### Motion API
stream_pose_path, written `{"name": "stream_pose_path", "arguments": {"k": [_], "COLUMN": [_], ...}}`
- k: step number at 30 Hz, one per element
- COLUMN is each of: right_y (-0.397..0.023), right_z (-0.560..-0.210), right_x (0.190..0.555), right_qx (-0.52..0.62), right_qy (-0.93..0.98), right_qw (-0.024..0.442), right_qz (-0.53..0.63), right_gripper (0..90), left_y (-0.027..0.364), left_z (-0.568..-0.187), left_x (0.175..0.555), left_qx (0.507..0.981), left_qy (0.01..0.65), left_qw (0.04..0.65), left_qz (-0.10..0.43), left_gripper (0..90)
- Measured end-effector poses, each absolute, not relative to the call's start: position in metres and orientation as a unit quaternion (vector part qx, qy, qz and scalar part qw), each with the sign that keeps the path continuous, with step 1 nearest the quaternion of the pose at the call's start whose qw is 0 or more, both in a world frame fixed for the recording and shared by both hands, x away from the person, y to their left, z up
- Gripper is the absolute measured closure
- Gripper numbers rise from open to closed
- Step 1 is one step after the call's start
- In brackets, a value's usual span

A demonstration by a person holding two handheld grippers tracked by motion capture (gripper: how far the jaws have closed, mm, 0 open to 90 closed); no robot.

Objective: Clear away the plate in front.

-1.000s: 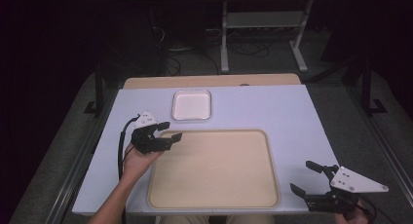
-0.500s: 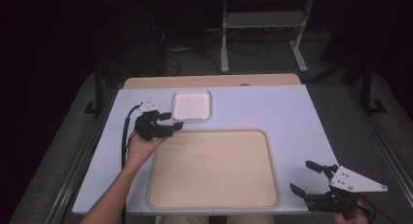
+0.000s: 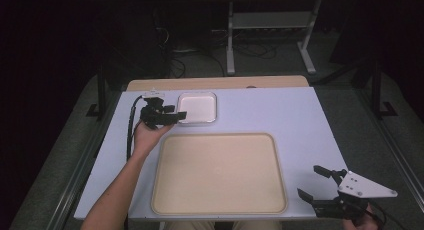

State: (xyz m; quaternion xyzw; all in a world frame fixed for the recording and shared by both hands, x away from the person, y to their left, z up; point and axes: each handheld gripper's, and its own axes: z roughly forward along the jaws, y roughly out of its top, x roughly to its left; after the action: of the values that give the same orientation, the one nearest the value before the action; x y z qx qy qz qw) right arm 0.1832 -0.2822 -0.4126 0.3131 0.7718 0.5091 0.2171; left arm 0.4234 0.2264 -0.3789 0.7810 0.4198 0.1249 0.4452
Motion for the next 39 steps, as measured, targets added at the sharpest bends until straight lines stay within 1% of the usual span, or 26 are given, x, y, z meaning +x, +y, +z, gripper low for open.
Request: {"name": "stream_pose_path", "arguments": {"k": [2, 4, 12, 14, 16, 17, 19, 21, 25, 27, 32, 35, 37, 38, 39], "right_y": [-0.282, -0.283, -0.284, -0.283, -0.283, -0.284, -0.284, -0.284, -0.284, -0.283, -0.284, -0.284, -0.284, -0.284, -0.284], "right_z": [-0.413, -0.413, -0.412, -0.412, -0.412, -0.412, -0.412, -0.412, -0.413, -0.413, -0.413, -0.413, -0.413, -0.413, -0.413], "right_x": [0.183, 0.183, 0.182, 0.183, 0.183, 0.183, 0.183, 0.183, 0.183, 0.183, 0.183, 0.183, 0.183, 0.183, 0.183], "right_qx": [0.314, 0.316, 0.316, 0.316, 0.316, 0.316, 0.317, 0.317, 0.316, 0.315, 0.315, 0.314, 0.314, 0.314, 0.314], "right_qy": [0.771, 0.769, 0.768, 0.77, 0.77, 0.77, 0.769, 0.769, 0.77, 0.771, 0.771, 0.77, 0.77, 0.771, 0.771], "right_qw": [0.218, 0.217, 0.216, 0.216, 0.216, 0.216, 0.216, 0.216, 0.216, 0.216, 0.216, 0.216, 0.216, 0.215, 0.216], "right_qz": [0.51, 0.512, 0.512, 0.511, 0.511, 0.511, 0.511, 0.511, 0.511, 0.51, 0.51, 0.511, 0.511, 0.511, 0.511], "right_gripper": [12.9, 12.9, 12.9, 12.9, 12.9, 12.9, 12.9, 12.9, 12.9, 12.9, 12.9, 12.9, 12.9, 12.9, 12.9], "left_y": [0.227, 0.227, 0.226, 0.228, 0.23, 0.23, 0.23, 0.23, 0.229, 0.225, 0.222, 0.224, 0.224, 0.228, 0.228], "left_z": [-0.379, -0.378, -0.38, -0.383, -0.388, -0.388, -0.395, -0.399, -0.415, -0.418, -0.424, -0.429, -0.431, -0.434, -0.434], "left_x": [0.43, 0.442, 0.464, 0.47, 0.481, 0.481, 0.485, 0.487, 0.493, 0.494, 0.497, 0.499, 0.5, 0.502, 0.502], "left_qx": [0.781, 0.782, 0.782, 0.777, 0.765, 0.765, 0.766, 0.766, 0.761, 0.758, 0.754, 0.747, 0.745, 0.737, 0.737], "left_qy": [0.425, 0.436, 0.461, 0.474, 0.501, 0.501, 0.512, 0.52, 0.54, 0.55, 0.561, 0.579, 0.583, 0.594, 0.594], "left_qw": [0.439, 0.429, 0.401, 0.397, 0.395, 0.395, 0.373, 0.362, 0.345, 0.332, 0.323, 0.309, 0.305, 0.311, 0.311], "left_qz": [0.125, 0.121, 0.127, 0.117, 0.089, 0.089, 0.106, 0.111, 0.098, 0.115, 0.111, 0.109, 0.107, 0.085, 0.085], "left_gripper": [35.5, 39.3, 41.5, 43.1, 43.2, 43.5, 45.3, 45.2, 45.5, 49.0, 54.0, 54.7, 52.2, 49.9, 49.8]}}
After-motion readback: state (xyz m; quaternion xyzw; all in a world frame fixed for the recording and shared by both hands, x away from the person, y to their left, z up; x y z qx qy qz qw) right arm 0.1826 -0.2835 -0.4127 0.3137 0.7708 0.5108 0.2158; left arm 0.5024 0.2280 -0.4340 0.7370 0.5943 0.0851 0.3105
